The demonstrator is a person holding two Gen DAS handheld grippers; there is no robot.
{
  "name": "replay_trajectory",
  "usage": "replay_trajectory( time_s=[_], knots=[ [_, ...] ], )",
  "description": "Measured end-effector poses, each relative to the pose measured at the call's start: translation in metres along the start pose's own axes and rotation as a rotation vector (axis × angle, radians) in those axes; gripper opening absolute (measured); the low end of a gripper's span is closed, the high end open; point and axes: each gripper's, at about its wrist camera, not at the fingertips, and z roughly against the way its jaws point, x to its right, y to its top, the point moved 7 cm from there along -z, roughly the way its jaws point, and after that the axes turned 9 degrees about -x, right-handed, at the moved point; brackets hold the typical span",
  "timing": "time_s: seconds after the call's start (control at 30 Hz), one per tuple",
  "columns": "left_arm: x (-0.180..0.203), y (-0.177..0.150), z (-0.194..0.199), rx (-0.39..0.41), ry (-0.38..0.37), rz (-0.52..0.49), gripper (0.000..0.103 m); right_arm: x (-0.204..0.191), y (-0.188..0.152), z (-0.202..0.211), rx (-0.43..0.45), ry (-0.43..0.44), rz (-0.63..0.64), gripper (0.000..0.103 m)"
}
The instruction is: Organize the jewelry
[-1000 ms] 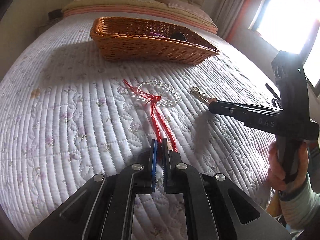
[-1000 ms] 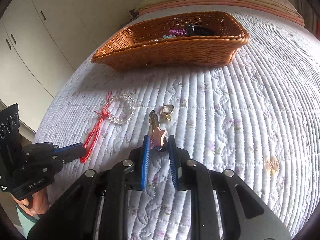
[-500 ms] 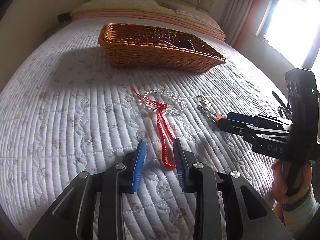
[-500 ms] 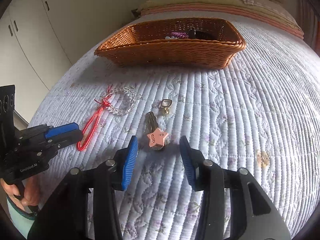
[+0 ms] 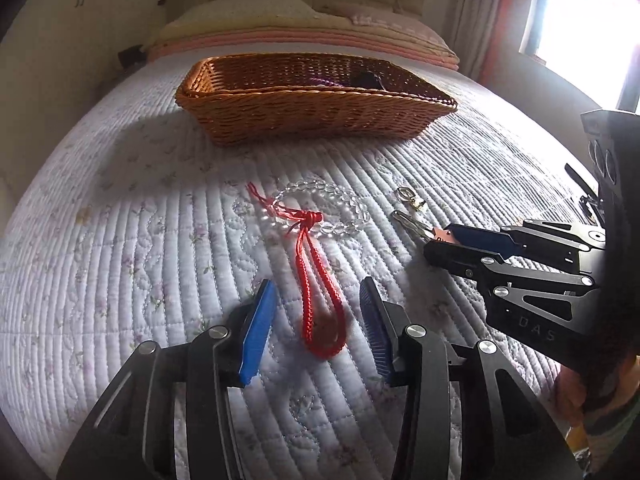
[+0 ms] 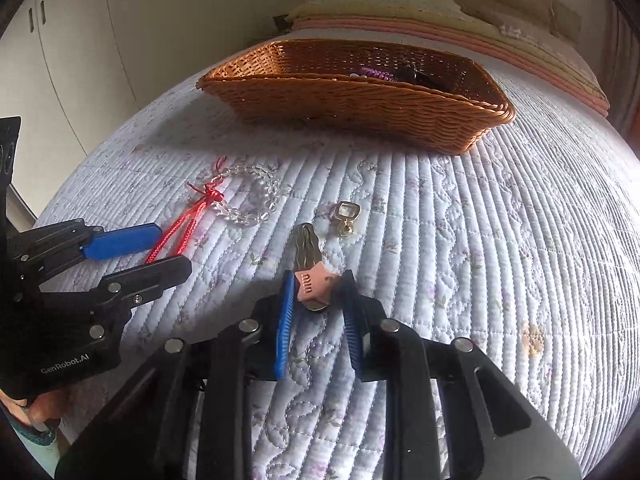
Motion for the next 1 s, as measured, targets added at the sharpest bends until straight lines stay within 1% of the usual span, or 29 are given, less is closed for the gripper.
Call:
replay_trajectory(
  time_s=[0.03, 0.1, 0.13, 0.17, 0.27, 0.37, 0.47, 0.5, 0.63, 0.7, 0.8, 0.87, 0.93, 0.97, 1.0],
  knots=[
    [-0.001, -0.001, 0.001, 0.001, 0.013, -0.004, 0.029, -0.002, -0.001, 0.001, 0.004, -0.002, 0.004, 0.021],
    [-0.002, -0.002, 0.000, 0.000, 0.041, -0.011, 0.015, -0.003, -0.003, 0.003, 0.007, -0.008, 0.014, 0.021],
    [-0.002, -0.002, 0.000, 0.001, 0.041, -0.010, 0.004, -0.004, -0.003, 0.004, 0.010, -0.011, 0.019, 0.020],
    [-0.004, -0.002, 0.000, 0.001, 0.036, -0.001, 0.002, -0.006, -0.004, 0.005, 0.013, -0.010, 0.023, 0.020],
    [-0.008, -0.001, 0.005, 0.016, -0.007, 0.035, 0.002, -0.007, -0.003, 0.009, 0.018, -0.010, 0.023, 0.020],
    [-0.009, 0.002, 0.020, 0.061, -0.032, 0.041, 0.002, -0.005, -0.003, 0.019, 0.029, 0.013, 0.006, 0.020],
    [-0.006, 0.009, 0.039, 0.107, -0.022, 0.027, 0.002, -0.002, 0.001, 0.037, 0.058, 0.021, -0.009, 0.020],
    [-0.006, 0.012, 0.047, 0.124, -0.009, 0.022, 0.002, -0.001, 0.005, 0.045, 0.077, 0.017, -0.008, 0.020],
    [-0.003, 0.032, 0.074, 0.193, 0.000, 0.001, 0.002, 0.006, 0.029, 0.081, 0.164, 0.003, -0.002, 0.020],
    [-0.004, 0.049, 0.084, 0.229, 0.009, 0.000, 0.002, 0.008, 0.047, 0.092, 0.197, -0.008, -0.003, 0.020],
    [-0.010, 0.087, 0.087, 0.279, 0.034, 0.014, 0.002, 0.017, 0.078, 0.101, 0.231, -0.034, -0.011, 0.020],
    [-0.014, 0.117, 0.079, 0.286, 0.036, 0.023, 0.002, 0.023, 0.102, 0.098, 0.245, -0.054, -0.018, 0.020],
    [-0.017, 0.144, 0.069, 0.294, 0.061, 0.021, 0.002, 0.030, 0.127, 0.089, 0.245, -0.052, -0.033, 0.020],
    [-0.016, 0.156, 0.062, 0.301, 0.061, 0.016, 0.002, 0.034, 0.139, 0.083, 0.242, -0.048, -0.044, 0.020],
    [-0.016, 0.169, 0.053, 0.299, 0.046, 0.014, 0.002, 0.039, 0.150, 0.076, 0.236, -0.042, -0.054, 0.020]
  ],
)
